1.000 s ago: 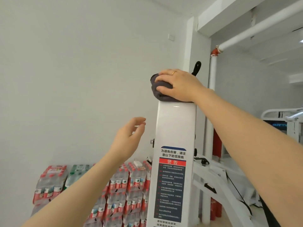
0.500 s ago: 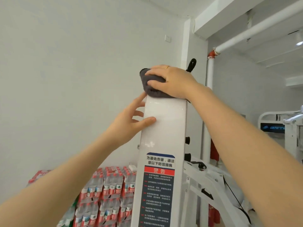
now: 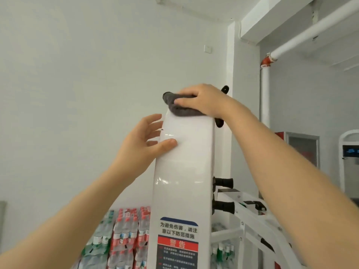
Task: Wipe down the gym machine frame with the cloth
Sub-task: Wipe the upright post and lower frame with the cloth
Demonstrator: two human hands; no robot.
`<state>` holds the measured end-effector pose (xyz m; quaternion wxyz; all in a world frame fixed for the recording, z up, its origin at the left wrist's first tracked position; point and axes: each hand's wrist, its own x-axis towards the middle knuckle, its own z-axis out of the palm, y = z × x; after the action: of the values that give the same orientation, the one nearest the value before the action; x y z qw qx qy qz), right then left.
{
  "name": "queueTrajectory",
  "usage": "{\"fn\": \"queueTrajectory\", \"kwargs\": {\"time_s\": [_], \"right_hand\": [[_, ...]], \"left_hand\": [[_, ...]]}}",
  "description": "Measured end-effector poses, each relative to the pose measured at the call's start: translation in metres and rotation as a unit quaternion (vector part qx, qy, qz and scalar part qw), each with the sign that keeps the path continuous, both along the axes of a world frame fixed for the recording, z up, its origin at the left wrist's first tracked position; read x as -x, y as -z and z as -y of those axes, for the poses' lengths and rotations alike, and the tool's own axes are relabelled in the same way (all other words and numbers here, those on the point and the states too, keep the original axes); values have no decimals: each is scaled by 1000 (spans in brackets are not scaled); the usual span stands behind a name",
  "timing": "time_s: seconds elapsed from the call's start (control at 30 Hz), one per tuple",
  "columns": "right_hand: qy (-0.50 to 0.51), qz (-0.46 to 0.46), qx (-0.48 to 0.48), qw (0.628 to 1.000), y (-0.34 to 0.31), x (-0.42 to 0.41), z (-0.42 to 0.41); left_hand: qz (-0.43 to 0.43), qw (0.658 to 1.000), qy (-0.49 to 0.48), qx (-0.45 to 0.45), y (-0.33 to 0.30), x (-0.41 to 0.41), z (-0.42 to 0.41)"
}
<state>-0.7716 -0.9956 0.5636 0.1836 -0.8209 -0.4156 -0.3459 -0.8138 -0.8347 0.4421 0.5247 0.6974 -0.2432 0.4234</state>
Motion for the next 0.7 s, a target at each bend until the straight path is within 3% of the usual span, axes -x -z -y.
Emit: {"fn": "queueTrajectory", "kwargs": {"time_s": [0.07,0.13,0.23,0.37,0.43,0.53,0.7], "right_hand": [[-47,-104,-57,992,-17,-23,5],[-96,-151,-138,974,-16,-41,5],[-183,-149,-242,941,12,-39,8],[-272,-109,-290,911,99,-6,18],[-282,-81,-289,911,132,7,11],[-272,-67,-323,904,128,4,7],[-236,-92,-357,899,91,-7,7]], "left_hand": [[-7,1000,-12,-10,0,2,0],[-3,1000,-19,-7,3,2,3],[5,1000,-7,16,9,1,7],[3,1000,-4,20,10,4,12],[-4,1000,-10,11,9,7,13],[-14,999,-44,-4,6,13,16],[6,976,-218,-3,17,24,36]]}}
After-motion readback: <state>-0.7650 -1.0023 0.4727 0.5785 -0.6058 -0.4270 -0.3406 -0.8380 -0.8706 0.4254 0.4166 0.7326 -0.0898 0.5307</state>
